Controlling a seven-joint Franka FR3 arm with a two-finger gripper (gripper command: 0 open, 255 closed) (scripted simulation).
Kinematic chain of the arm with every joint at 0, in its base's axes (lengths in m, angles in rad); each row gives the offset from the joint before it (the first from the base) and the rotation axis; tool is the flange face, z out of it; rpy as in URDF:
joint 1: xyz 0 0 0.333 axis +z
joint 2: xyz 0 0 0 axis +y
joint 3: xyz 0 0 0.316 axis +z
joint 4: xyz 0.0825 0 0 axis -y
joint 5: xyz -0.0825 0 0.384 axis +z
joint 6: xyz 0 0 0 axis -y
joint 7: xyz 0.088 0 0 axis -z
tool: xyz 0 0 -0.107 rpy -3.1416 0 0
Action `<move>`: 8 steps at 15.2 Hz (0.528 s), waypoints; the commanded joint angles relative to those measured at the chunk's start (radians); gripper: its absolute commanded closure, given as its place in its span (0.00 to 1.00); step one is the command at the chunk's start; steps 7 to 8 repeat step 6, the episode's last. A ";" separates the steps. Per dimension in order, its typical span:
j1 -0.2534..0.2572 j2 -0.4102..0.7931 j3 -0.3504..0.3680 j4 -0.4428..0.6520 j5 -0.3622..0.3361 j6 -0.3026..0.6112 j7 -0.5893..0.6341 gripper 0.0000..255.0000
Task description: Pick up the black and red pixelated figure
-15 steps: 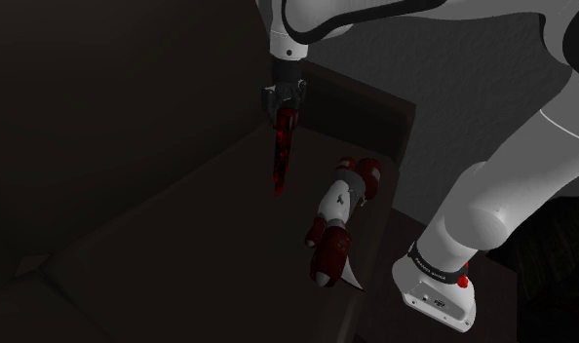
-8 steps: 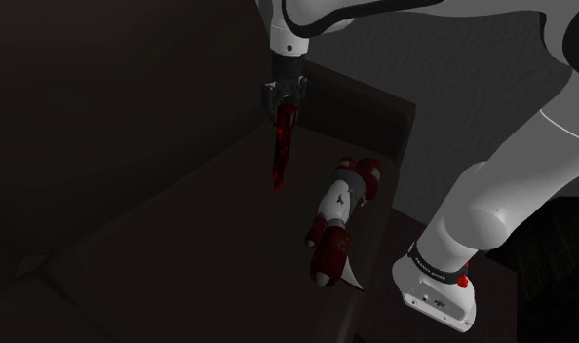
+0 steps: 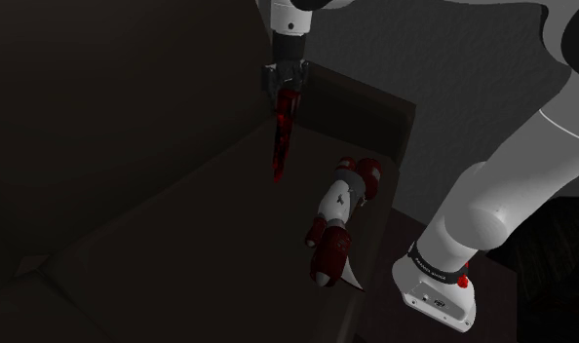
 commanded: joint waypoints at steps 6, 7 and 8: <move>0.000 0.004 0.000 0.077 -0.001 -0.074 0.002 1.00; 0.000 0.004 0.000 0.077 -0.001 -0.074 0.002 1.00; 0.000 0.004 0.000 0.077 -0.001 -0.074 0.002 1.00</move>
